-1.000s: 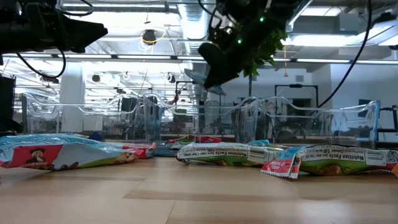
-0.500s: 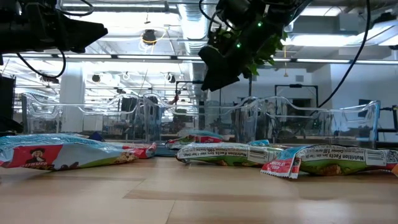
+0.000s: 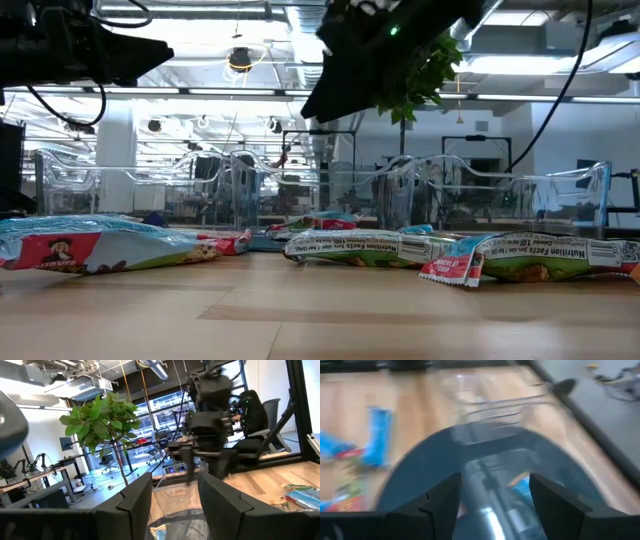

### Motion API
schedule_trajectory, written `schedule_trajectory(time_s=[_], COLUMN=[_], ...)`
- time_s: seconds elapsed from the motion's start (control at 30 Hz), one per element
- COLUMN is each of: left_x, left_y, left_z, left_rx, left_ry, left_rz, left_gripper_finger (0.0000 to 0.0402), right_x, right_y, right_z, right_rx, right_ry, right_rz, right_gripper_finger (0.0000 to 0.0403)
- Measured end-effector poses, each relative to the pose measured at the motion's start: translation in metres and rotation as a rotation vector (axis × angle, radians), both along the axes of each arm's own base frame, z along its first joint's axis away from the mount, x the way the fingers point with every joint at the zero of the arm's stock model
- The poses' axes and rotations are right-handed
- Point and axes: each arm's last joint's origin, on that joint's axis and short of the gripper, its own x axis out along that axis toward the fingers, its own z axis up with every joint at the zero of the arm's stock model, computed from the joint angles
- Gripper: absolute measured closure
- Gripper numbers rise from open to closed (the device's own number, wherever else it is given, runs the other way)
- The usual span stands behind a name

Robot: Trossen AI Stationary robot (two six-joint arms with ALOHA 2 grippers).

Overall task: Pick and place Granola Bars by type
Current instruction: Put the top left blue snack bar into the left transparent bin

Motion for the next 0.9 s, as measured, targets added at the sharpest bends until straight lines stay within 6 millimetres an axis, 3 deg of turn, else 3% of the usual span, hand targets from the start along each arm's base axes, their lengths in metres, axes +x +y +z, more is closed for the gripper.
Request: schedule_trajectory(time_s=[0.2, 0.43, 0.57, 0.77, 0.9], left_x=[0.000, 0.002, 0.005, 0.016, 0.026], left_y=[0.000, -0.012, -0.012, -0.017, -0.023], left_z=[-0.001, -0.008, -0.011, -0.011, -0.002], left_rx=[-0.006, 0.131, 0.078, 0.034, 0.059], left_ry=[0.005, 0.088, 0.132, 0.146, 0.072], left_rz=[-0.016, -0.417, -0.441, -0.485, -0.469], left_gripper_finger=[0.0246, 0.0246, 0.0246, 0.0246, 0.0246], right_x=[-0.010, -0.033, -0.052, -0.071, -0.076], right_y=[0.043, 0.092, 0.117, 0.140, 0.144], right_z=[-0.004, -0.015, -0.023, -0.027, -0.021], right_rx=[0.022, -0.052, -0.187, -0.369, -0.465], right_ry=[0.044, 0.115, 0.110, 0.086, 0.064], right_rz=[0.088, 0.155, 0.130, 0.117, 0.091], right_gripper_finger=[0.0189, 0.0197, 0.0201, 0.0206, 0.0211])
